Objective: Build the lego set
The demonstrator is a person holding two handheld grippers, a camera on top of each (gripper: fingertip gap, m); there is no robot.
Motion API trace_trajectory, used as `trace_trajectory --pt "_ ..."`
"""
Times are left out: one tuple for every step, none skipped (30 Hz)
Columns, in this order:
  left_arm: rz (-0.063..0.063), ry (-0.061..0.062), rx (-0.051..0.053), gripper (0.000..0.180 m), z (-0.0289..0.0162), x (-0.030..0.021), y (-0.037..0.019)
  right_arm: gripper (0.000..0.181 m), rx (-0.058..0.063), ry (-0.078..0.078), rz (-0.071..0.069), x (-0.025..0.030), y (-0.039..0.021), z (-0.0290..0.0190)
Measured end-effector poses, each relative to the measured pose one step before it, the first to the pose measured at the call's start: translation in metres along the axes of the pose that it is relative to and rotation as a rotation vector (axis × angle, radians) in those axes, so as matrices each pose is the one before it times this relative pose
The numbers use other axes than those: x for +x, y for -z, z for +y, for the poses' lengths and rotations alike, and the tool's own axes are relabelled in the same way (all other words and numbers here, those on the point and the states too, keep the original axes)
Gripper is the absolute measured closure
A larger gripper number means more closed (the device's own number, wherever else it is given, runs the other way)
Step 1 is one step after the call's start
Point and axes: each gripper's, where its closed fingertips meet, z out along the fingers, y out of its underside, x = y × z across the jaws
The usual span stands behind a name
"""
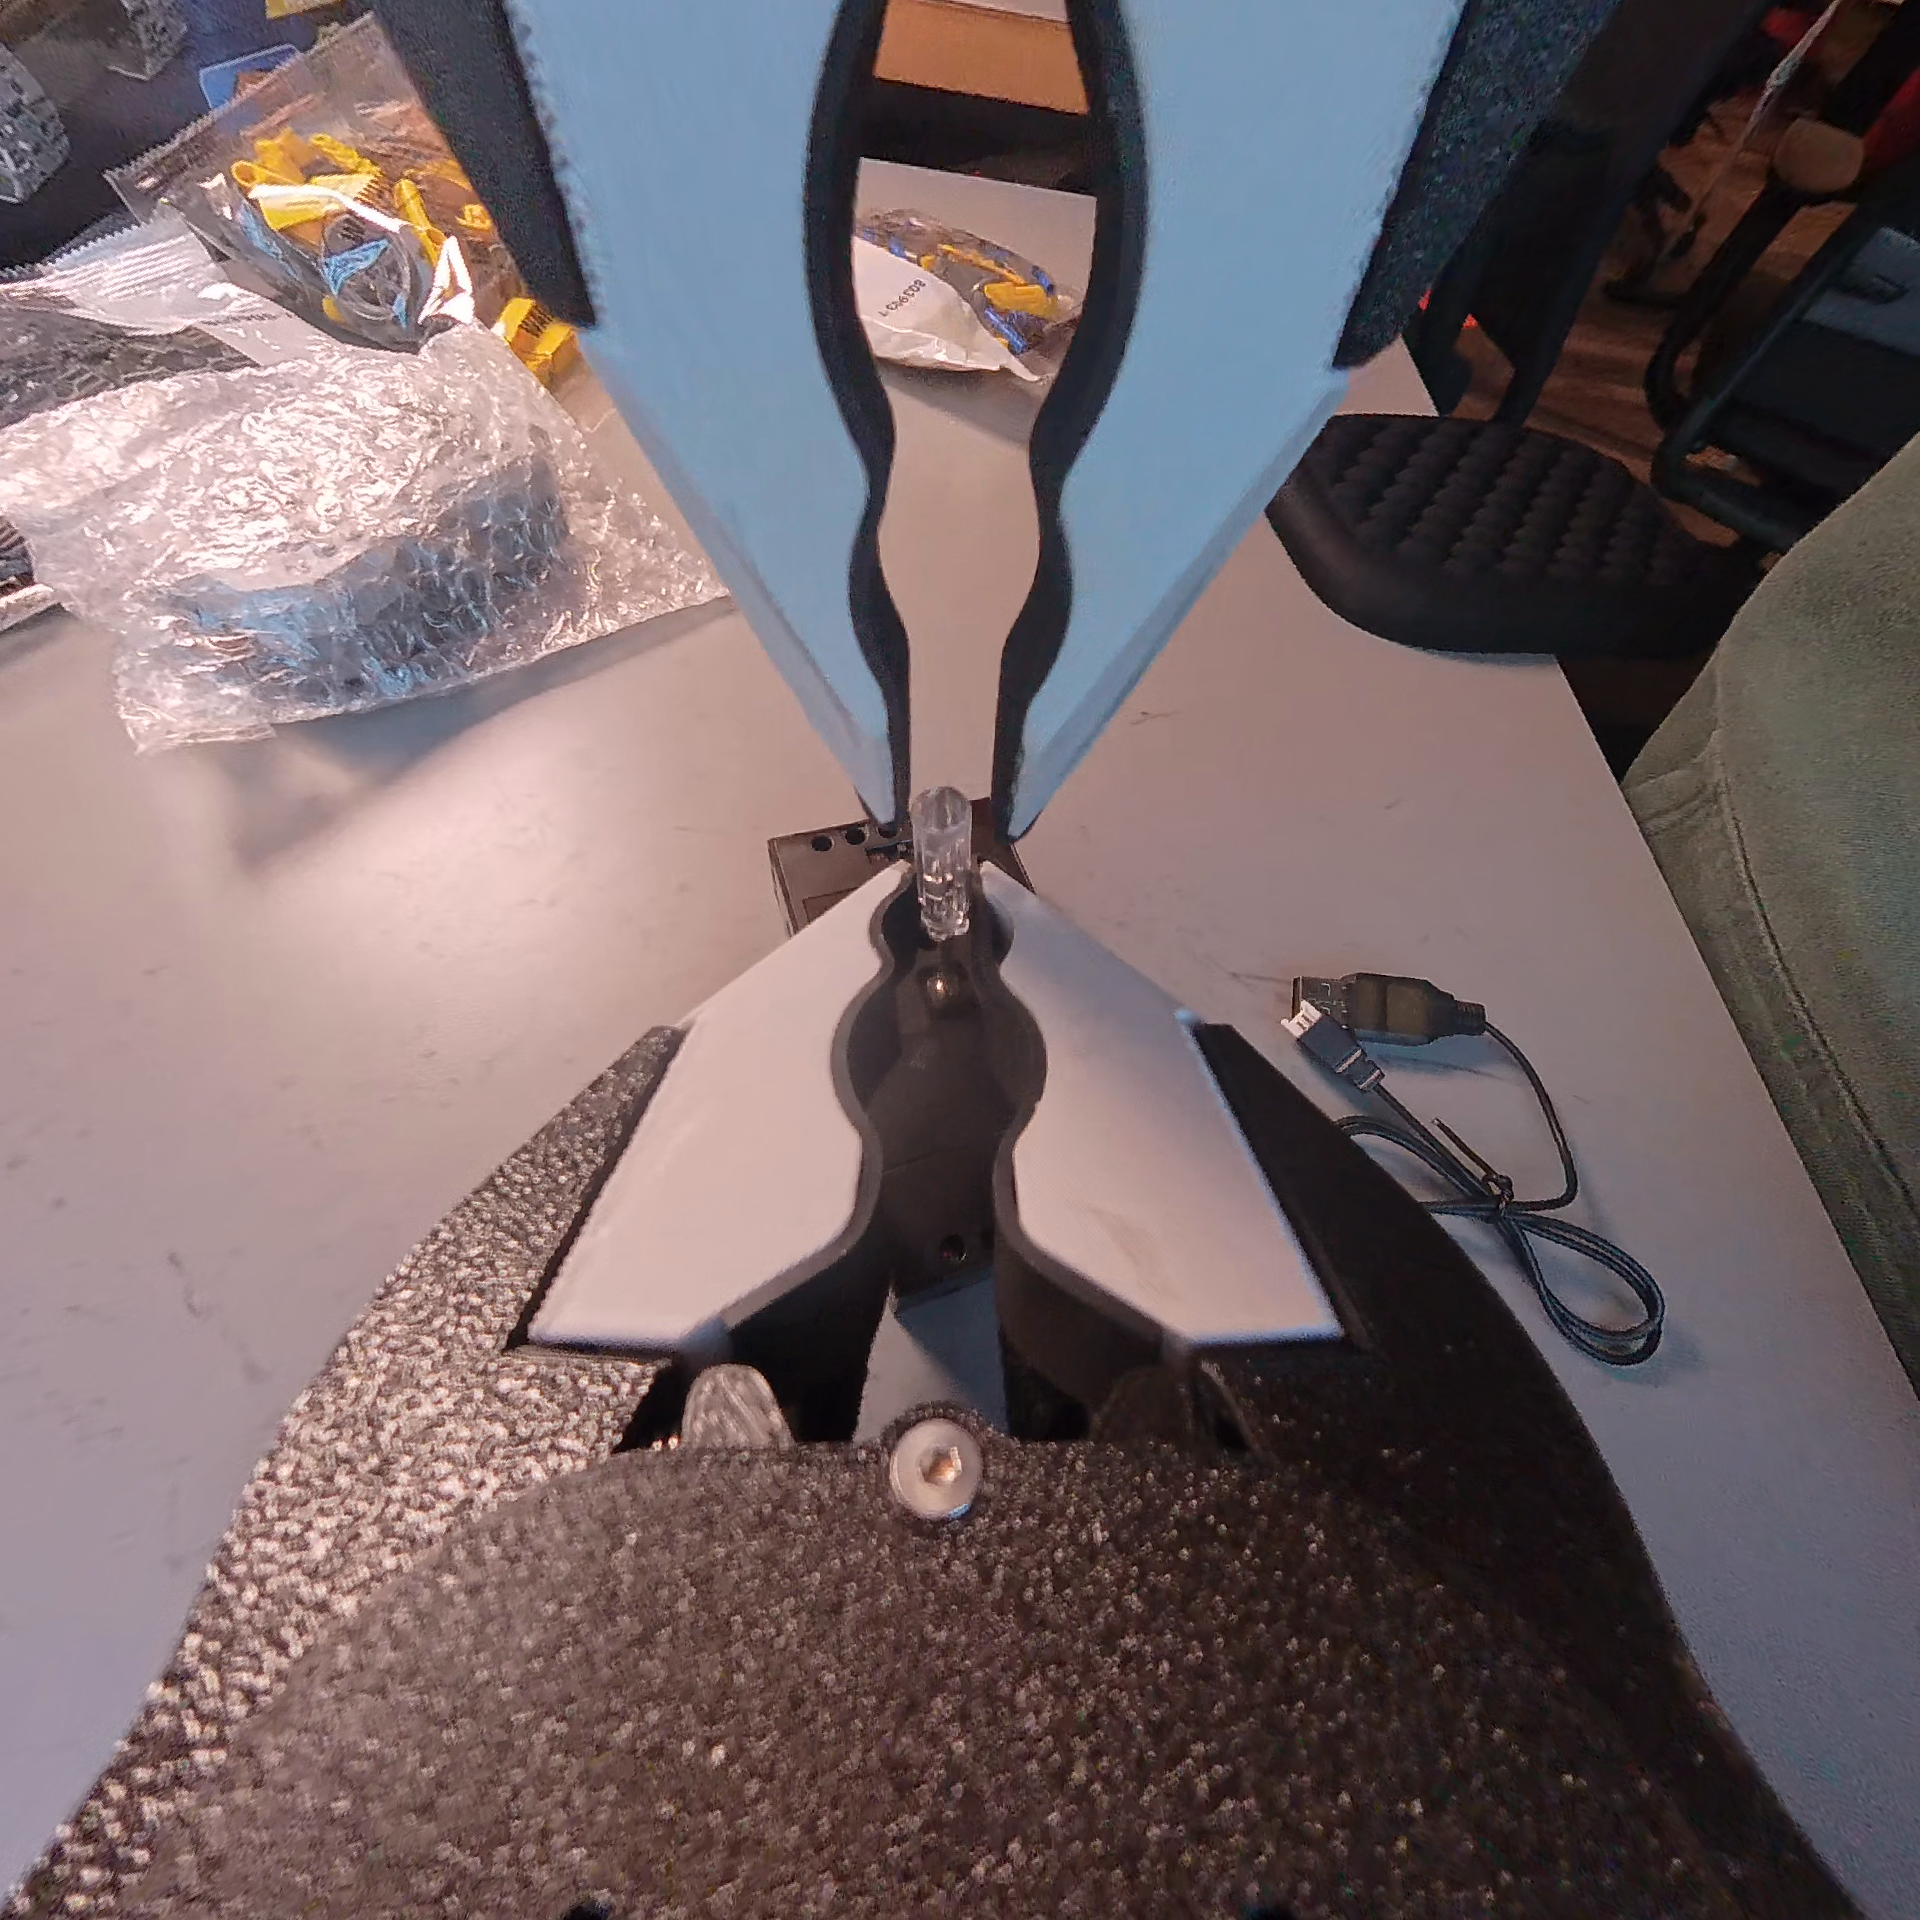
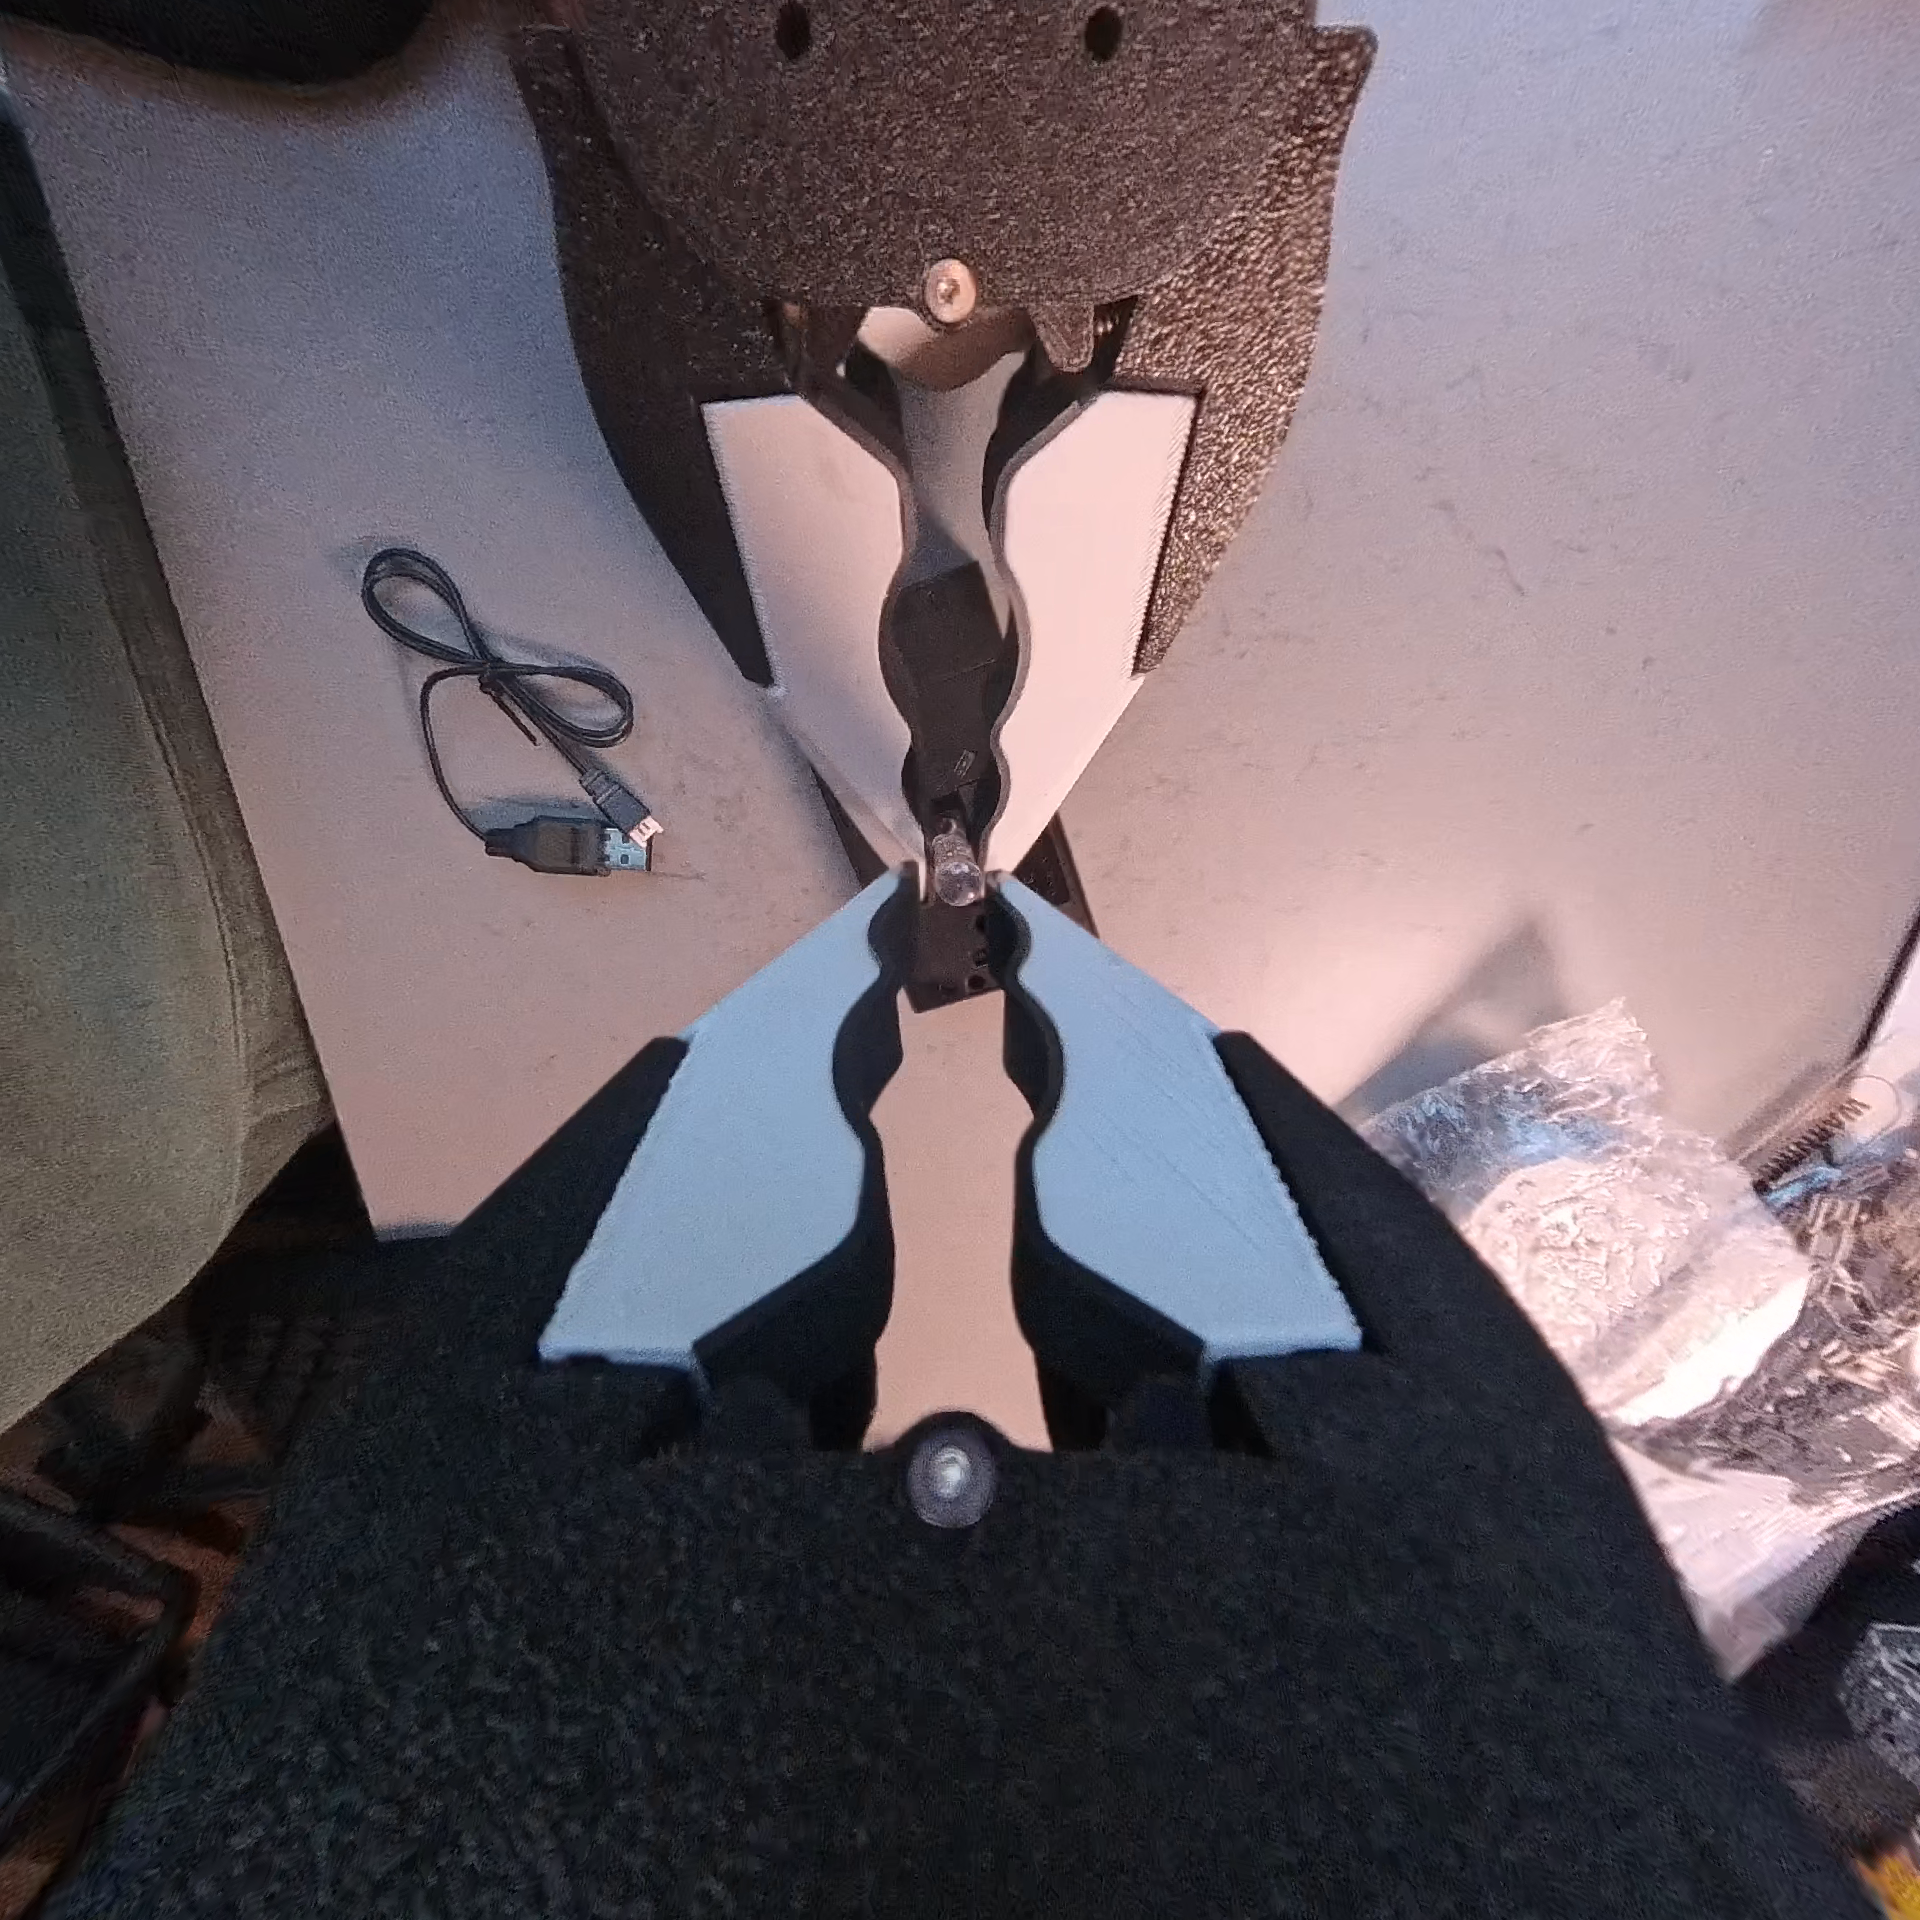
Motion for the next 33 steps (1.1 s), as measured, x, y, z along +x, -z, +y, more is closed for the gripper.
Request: trace_trajectory --pt "0.0 -0.0001 -0.0004 0.171 0.00009 0.00036 0.0 0.171 -0.0046 -0.0115 -0.0059 -0.00019 -0.00196 0.00045" --pt "-0.0005 -0.0007 -0.0004 0.171 0.0 0.00025 0.00005 0.174 0.0031 -0.0018 0.0015 0.00027 -0.00159 -0.00072" --pt "-0.0022 -0.0003 -0.0002 0.171 0.00009 -0.00016 0.0001 0.174 -0.002 0.0074 -0.0006 0.00025 -0.00068 -0.00018" --pt "-0.0021 0.0007 0.0005 0.171 0.0 -0.00021 0.00009 0.174 -0.0061 0.0194 -0.0006 0.00029 0.00011 0.00005" --pt "-0.0006 -0.0008 0.0007 0.171 0.00002 -0.0002 -0.00001 0.174 -0.0068 0.0309 0.003 0.00043 0.00002 0.00032" --pt "0.0042 -0.0022 0.001 0.17 0.00015 0.00037 0.00029 0.174 -0.0081 0.0498 0.0026 -0.00004 0.00008 0.00016" --pt "0.0084 -0.0011 0.0011 0.169 0.00028 0.00078 0.00067 0.174 -0.0078 0.0859 0.0059 -0.00055 0.00003 0.00034" --pt "0.0071 0.0014 0.0007 0.168 0.00019 0.00049 0.0007 0.174 -0.0104 0.1215 0.0128 -0.0011 0.00021 0.00095" --pt "0.0086 0.0011 0.0003 0.168 0.0001 0.00094 0.00059 0.174 -0.0054 0.1345 0.0061 -0.00323 0.00026 0.00056" --pt "0.0086 -0.0027 -0.0009 0.168 0.00007 0.00138 0.00008 0.174 0.0017 0.1086 0.0121 -0.0022 -0.00002 -0.0009" --pt "0.0052 -0.0064 -0.0029 0.169 0.0003 0.00137 -0.00031 0.174 0.0016 0.0767 0.0066 -0.0014 -0.00021 -0.00167" --pt "0.0018 -0.0062 -0.0026 0.17 0.00018 0.00102 -0.00074 0.174 -0.006 0.0736 0.0043 -0.00145 -0.0001 -0.00071" --pt "-0.0044 -0.0047 -0.0018 0.171 -0.00002 -0.00014 -0.00039 0.174 -0.0156 0.0708 0.0134 0.00008 -0.00001 0.00056" --pt "-0.0058 -0.0014 -0.0021 0.171 0.00011 -0.00088 -0.00001 0.173 -0.0175 0.0334 0.013 0.00096 0.00009 0.00108" --pt "-0.0054 0.0033 -0.0012 0.171 0.0001 -0.0012 0.00057 0.173 -0.0078 -0.0268 0.0079 0.00169 0.0001 0.0009" --pt "-0.0075 0.0051 0.0003 0.172 0.00027 -0.00156 0.00057 0.173 -0.0003 -0.0759 0.0042 0.00246 0.00014 0.00118" --pt "-0.0053 0.0048 -0.0001 0.172 0.00022 -0.00125 0.00039 0.166 0.0097 -0.1053 -0.0042 0.00239 0.00044 0.00096" --pt "-0.0022 0.0036 -0.0012 0.172 0.00014 -0.00055 0.00015 0.159 0.0093 -0.1237 -0.0215 0.0006 0.00061 0.00102" --pt "-0.0029 0.0026 -0.0017 0.172 -0.00005 -0.00045 -0.00016 0.154 0.0043 -0.1143 -0.0316 -0.00116 0.00058 0.00152" --pt "-0.0025 0.0021 -0.0013 0.172 -0.00005 -0.00024 -0.00035 0.152 0.0186 -0.08 -0.0291 -0.00247 0.00068 -0.00074" --pt "-0.0014 0.0004 -0.0009 0.172 -0.00012 -0.00002 -0.00024 0.157 0.0159 -0.0615 -0.0061 -0.00012 0.00019 -0.0011" --pt "-0.0027 -0.0015 -0.0011 0.172 -0.00006 -0.00012 -0.00022 0.161 0.0042 -0.0551 0.0038 0.00132 -0.00069 -0.00011" --pt "-0.0028 -0.0012 -0.0011 0.173 -0.00001 -0.00008 -0.0001 0.165 -0.0011 -0.0491 -0.0025 0.00079 -0.00105 0.0003" --pt "-0.0012 -0.0007 -0.0009 0.173 0.00005 0.00002 -0.00013 0.17 0.008 -0.0327 -0.0079 -0.00021 -0.00088 -0.00097" --pt "-0.0024 0.0007 0.0003 0.172 -0.00002 -0.00005 -0.00025 0.174 -0.0055 -0.0215 0.0089 0.00253 -0.00062 0.00108" --pt "-0.0002 0.0032 0.0014 0.172 -0.00012 0.00007 -0.00036 0.174 -0.0112 -0.0038 -0.0057 0.00019 0.00004 0.00095" --pt "0.001 0.0019 0.0012 0.172 -0.00001 0.00015 0.00002 0.174 -0.0077 0.0182 -0.0027 -0.00039 0.00002 0.00025" --pt "0.0013 -0.0004 0.001 0.172 0.00018 0.00005 0.00036 0.174 -0.0008 0.0361 0.0091 0.00052 -0.00013 -0.00065" --pt "0.0049 -0.0003 0.002 0.172 0.00022 0.00038 0.00048 0.174 -0.0012 0.0448 0.0059 -0.00017 -0.00004 -0.0009" --pt "0.0079 -0.0011 0.0034 0.171 0.00019 0.00063 0.0005 0.174 -0.0026 0.0691 0.0071 -0.00064 -0.00004 -0.00076" --pt "0.0102 -0.0009 0.0046 0.169 -0.00022 0.0011 0.00036 0.174 -0.0033 0.121 0.0132 -0.00133 0.0 0.00001" --pt "0.0073 0.0012 0.0041 0.169 -0.00053 0.00076 0.00036 0.174 -0.0029 0.1633 0.0236 -0.00167 0.00017 0.0007" --pt "0.0037 0.0006 0.0008 0.17 -0.00021 0.00044 0.00002 0.174 -0.0112 0.1586 0.0326 -0.00078 0.00004 0.00129"
